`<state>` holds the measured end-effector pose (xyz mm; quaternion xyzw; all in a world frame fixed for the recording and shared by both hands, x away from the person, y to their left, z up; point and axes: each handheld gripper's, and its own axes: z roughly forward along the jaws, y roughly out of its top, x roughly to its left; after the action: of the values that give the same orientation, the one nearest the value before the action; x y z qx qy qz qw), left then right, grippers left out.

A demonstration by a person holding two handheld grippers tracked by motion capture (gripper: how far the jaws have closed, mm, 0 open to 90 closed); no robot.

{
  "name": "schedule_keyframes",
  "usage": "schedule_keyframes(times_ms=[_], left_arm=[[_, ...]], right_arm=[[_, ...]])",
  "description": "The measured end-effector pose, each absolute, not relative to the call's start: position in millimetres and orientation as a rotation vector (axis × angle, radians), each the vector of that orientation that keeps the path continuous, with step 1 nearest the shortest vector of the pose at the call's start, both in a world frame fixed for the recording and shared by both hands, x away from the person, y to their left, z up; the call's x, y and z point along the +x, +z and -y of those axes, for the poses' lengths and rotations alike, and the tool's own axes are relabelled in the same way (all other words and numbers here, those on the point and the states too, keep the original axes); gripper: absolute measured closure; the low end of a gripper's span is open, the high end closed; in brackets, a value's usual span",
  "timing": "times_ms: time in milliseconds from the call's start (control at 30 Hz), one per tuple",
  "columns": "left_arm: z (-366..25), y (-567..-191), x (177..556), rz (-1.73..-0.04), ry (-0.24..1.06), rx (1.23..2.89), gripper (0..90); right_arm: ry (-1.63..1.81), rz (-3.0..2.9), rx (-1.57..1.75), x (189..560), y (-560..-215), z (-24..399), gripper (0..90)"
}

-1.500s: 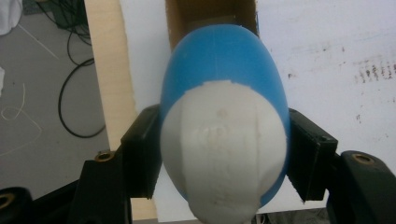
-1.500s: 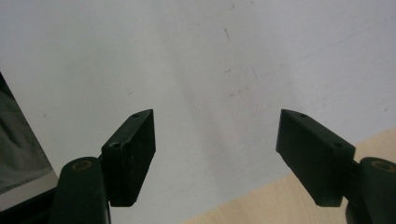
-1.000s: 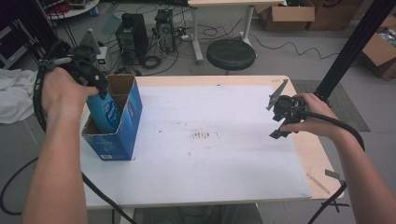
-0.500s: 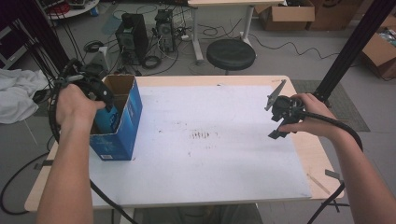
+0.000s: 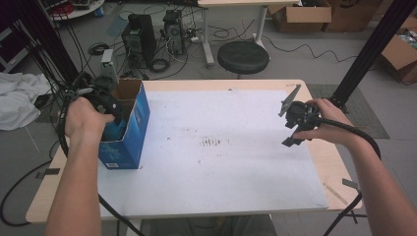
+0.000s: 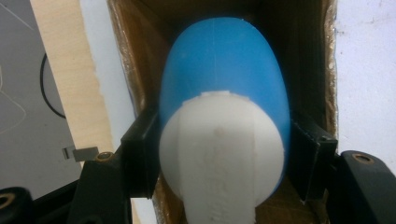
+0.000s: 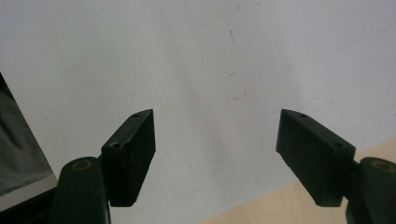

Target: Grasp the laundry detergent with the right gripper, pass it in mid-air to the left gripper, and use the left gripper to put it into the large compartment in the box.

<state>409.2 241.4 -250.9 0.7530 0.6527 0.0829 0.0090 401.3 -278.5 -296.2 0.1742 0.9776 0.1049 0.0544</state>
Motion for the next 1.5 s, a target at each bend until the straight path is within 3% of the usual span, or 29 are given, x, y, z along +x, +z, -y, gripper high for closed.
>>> schedule_keyframes(times_ms=[1500], left_arm=[[-238.5, -270.1, 404.4, -2.045, 0.246, 2.366, 37.3]], right_arm=[[0.344, -2.98, 0.507, 395.0, -293.9, 274.2, 28.0]])
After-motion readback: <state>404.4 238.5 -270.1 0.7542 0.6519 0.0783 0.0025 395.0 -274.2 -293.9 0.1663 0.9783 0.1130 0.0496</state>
